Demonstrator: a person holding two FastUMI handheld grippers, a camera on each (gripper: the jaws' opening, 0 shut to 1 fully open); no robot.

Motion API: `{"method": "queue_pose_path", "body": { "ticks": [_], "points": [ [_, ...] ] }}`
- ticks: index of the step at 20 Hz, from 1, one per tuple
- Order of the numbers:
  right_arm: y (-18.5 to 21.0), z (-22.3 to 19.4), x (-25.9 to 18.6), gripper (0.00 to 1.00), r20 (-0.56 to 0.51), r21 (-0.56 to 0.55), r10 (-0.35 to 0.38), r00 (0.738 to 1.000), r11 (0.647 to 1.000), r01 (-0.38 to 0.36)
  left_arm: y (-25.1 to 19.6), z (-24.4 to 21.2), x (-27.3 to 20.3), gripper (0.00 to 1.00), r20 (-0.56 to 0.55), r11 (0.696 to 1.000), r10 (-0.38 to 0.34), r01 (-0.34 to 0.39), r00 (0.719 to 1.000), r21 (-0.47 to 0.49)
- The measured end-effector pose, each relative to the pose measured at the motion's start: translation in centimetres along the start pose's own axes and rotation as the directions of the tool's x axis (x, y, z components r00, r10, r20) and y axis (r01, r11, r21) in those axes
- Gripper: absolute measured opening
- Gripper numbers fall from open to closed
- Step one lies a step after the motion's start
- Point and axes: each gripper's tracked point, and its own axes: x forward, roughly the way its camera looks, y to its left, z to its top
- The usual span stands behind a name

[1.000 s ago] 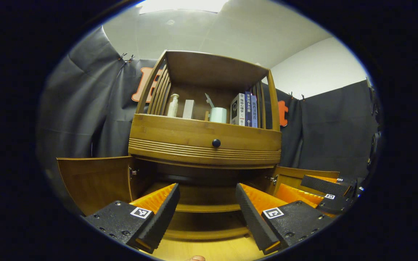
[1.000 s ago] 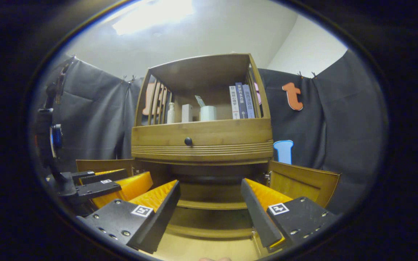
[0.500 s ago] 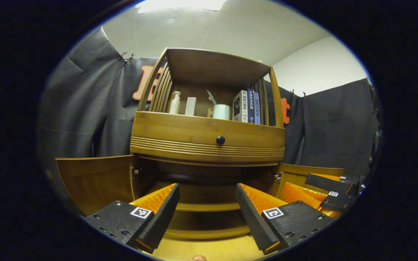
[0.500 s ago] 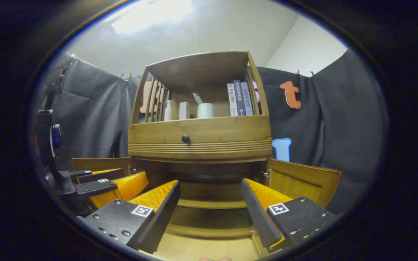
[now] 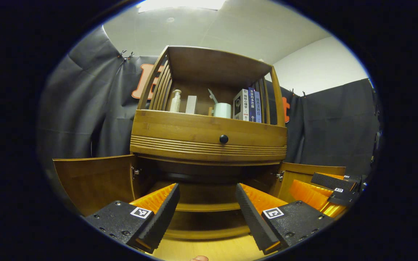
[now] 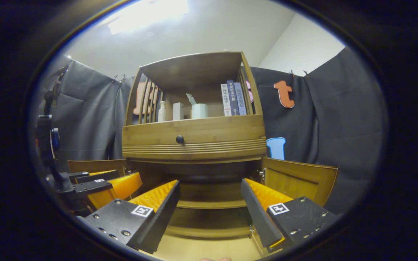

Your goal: Open the right door of the double-door shoe cabinet with the right hand, and open the left door with the left hand.

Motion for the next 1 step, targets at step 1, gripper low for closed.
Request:
{"method": "queue_pose_path", "body": {
  "ticks": [1],
  "points": [
    [0.01,0.04,-0.13,0.99,0.004,-0.003,-0.006,1.000,1.000,0.006,-0.11,-0.06,0.08,0.92,-0.001,1.000,-0.009,0.009,1.000,-0.002]
  ]
}}
